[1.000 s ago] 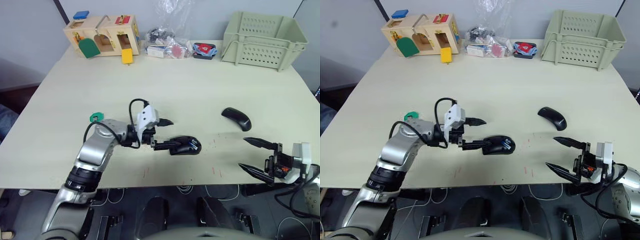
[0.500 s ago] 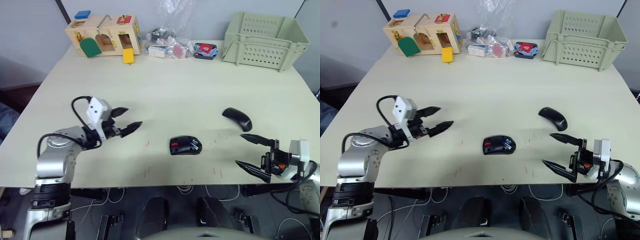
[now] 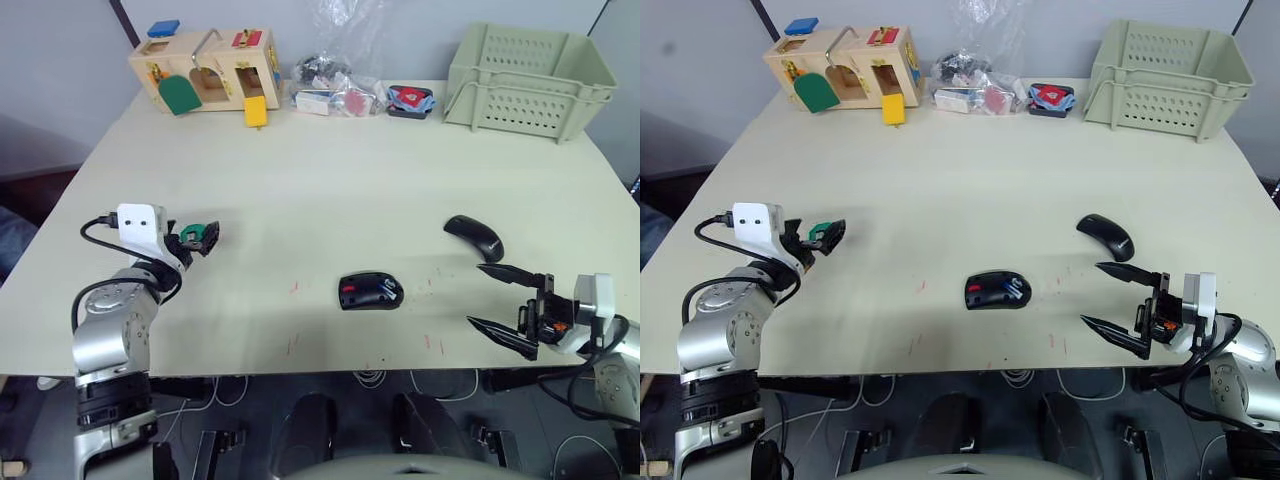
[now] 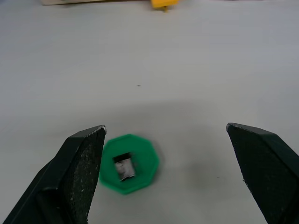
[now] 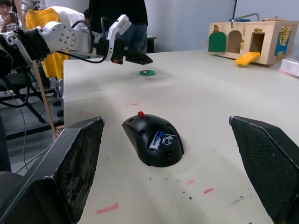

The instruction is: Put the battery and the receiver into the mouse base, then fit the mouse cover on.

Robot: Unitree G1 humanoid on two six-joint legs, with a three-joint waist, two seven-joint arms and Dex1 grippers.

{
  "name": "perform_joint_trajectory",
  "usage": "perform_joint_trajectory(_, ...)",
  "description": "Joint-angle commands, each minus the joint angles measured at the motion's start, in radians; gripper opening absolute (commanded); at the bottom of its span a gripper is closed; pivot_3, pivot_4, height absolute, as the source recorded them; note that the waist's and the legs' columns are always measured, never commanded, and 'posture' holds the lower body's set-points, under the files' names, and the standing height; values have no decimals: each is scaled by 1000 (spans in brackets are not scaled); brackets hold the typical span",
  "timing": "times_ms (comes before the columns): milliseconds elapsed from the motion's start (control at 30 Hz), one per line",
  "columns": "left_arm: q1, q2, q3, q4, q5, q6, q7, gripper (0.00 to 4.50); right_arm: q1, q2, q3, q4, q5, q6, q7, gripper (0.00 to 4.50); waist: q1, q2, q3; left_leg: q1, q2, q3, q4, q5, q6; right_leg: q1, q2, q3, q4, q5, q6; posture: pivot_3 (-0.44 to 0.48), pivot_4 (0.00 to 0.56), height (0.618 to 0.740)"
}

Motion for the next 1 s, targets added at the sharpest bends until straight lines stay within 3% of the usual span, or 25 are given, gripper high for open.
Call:
perform_joint_trajectory(33,5,-21,27,-59,16,11,83,4404,-7,-12,-25,-4,11,-15,13,4500,0,0,0,0,0,0,0,0,0,0,0,0,0,0,0,0,150,740)
perform_joint_trajectory(300,0,-58,35,-56,14,45,178,4404,-32,-13,-25,32,-3,-46,30,4500,-1,0,0,0,0,0,0,0,0,0,0,0,0,0,0,0,150,740)
perform_joint_trajectory(533,-18,-49,1,-40,18,57,181,4404,-30,-16,-23,48,-7,-60,40,4500,0,0,0,0,0,0,0,0,0,0,0,0,0,0,0,0,150,740)
perform_joint_trajectory(600,-31,-62,4,-27,14,52,192,3881,-27,-14,-21,47,-9,-61,39,4500,0,0,0,0,0,0,0,0,0,0,0,0,0,0,0,0,150,740)
perform_joint_trajectory(667,-36,-68,2,-15,15,45,196,2907,-25,-14,-21,45,-10,-60,39,4500,-1,0,0,0,-1,0,0,0,0,0,0,0,0,0,0,0,150,740)
perform_joint_trajectory(800,-37,-87,3,-3,24,36,219,1387,-20,-15,-23,43,-10,-58,39,4500,-2,0,0,0,0,0,0,0,0,0,0,0,0,0,0,0,150,740)
perform_joint_trajectory(1000,-42,-98,-1,39,34,1,228,1387,-14,-17,-25,39,-8,-55,39,4500,-1,-1,0,0,0,0,0,0,0,0,0,0,0,0,0,0,150,740)
